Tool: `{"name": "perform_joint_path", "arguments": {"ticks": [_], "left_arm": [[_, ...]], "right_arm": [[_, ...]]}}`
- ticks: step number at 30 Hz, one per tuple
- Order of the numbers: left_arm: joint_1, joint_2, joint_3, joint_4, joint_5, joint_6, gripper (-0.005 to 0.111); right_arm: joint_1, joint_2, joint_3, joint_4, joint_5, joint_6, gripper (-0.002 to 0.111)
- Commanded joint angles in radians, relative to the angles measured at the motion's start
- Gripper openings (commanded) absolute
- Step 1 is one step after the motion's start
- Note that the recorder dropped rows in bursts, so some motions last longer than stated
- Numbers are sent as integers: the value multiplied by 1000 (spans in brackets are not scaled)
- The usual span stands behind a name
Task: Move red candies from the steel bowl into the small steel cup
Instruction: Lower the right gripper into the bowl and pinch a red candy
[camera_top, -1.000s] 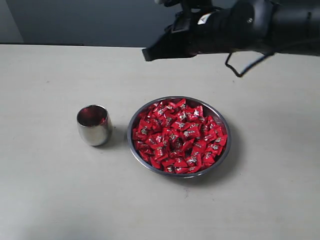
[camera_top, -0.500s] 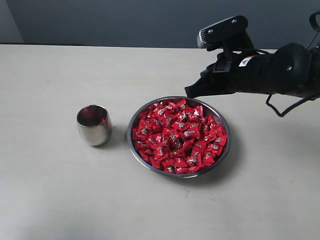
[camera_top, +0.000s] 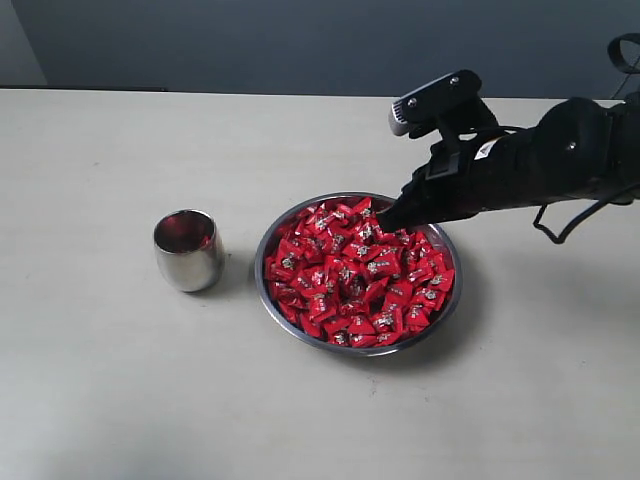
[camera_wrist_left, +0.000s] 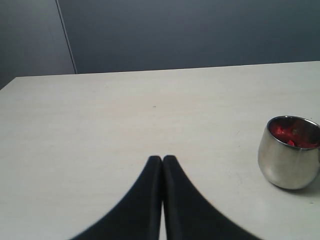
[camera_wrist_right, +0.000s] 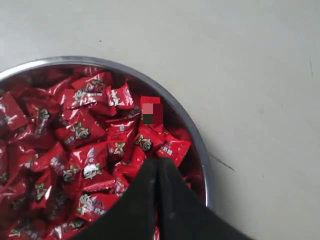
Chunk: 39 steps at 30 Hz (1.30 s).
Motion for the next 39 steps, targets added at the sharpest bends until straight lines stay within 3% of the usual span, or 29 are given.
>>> {"name": "perform_joint_path", "arguments": {"ticks": [1,10,13,14,16,21,23,27,39], "left_arm": [[1,-4,4,-3,-2,-2,0],[1,-4,4,-3,-2,-2,0],[1,-4,4,-3,-2,-2,0],[1,-4,4,-3,-2,-2,0],[1,-4,4,-3,-2,-2,0],[1,-4,4,-3,-2,-2,0],[1,-4,4,-3,-2,-2,0],[1,-4,4,-3,-2,-2,0],[1,-4,4,-3,-2,-2,0]], "right_arm": [[3,-1,-7,90,-54,-5,-1],[3,59,-83,114,208,26,2],[3,93,-111,123,257,59,18],[3,104,-124,123,286,94,35],[3,120,-143,123,311,126,46],[3,164,-145,119,348,159,27],[3,171,-145,119,351,166,28],[1,173,-145,58,352,246,44],[-28,215,-154,61,336,281,45]]}}
